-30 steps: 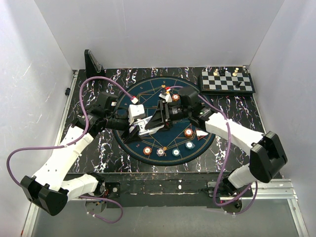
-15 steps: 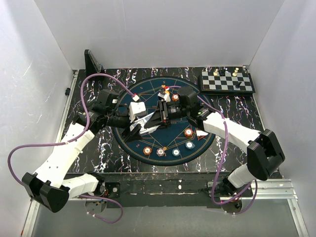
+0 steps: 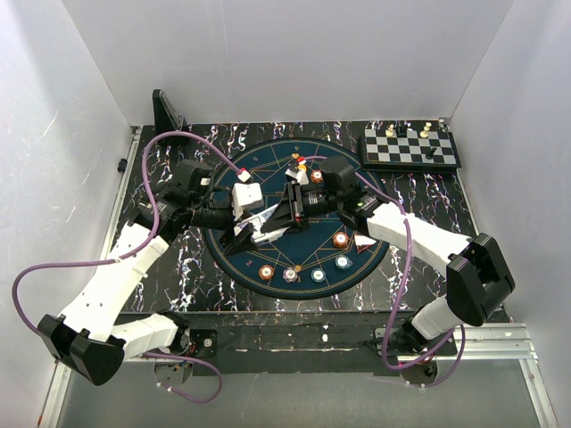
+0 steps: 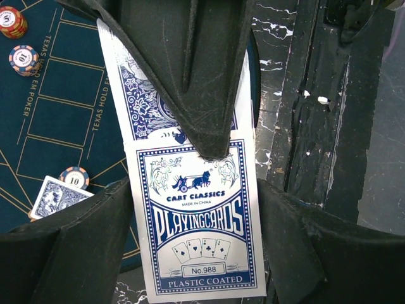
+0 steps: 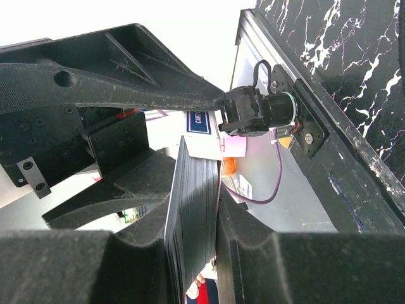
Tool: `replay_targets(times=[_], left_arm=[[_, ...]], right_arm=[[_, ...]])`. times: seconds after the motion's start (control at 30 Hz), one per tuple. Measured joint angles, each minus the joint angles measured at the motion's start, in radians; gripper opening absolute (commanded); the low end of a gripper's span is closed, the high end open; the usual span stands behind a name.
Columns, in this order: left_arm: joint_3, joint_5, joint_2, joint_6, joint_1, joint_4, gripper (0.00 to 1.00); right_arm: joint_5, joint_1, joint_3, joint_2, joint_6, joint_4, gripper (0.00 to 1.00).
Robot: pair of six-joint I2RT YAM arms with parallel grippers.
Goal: Distribute texas hold em gaming equipment
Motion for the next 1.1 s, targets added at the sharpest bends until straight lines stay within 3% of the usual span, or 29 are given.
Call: replay_targets(times=[0.1,0.33,0.5,0.6,0.73,0.83,1.1], left_arm=[[0.000,0.004,0.000,0.013,0.000,-0.007,0.65],[0.000,0.005,0.000,0.023,-0.001,-0.015,0.25],[0.000,0.007,0.000,0.022,-0.002,-0.018,0.11],[0.000,0.009,0.000,0.018,-0.003,-0.021,0.09],[0.000,0.012,0.000,0.013,-0.005,-0.021,0.05],[0.000,0.014,0.000,0.012,-0.005,-0.021,0.00],[-0.001,0.019,0.000,0.001,-0.005,-0.020,0.00]], right_arm=[[0.000,0.000,0.000,0.000,-0.002,0.000,0.22],[0.002,0.004,0.005,0.000,-0.015,-0.010,0.27],[0.001,0.005,0.005,0.000,-0.021,-0.018,0.50],[0.000,0.004,0.007,-0.001,-0.039,-0.038,0.58],[0.004,-0.007,0.004,-0.023,-0.071,-0.082,0.59],[0.006,-0.027,-0.003,-0.054,-0.086,-0.100,0.57],[0.022,-0.048,-0.003,-0.068,-0.137,-0.179,0.46]])
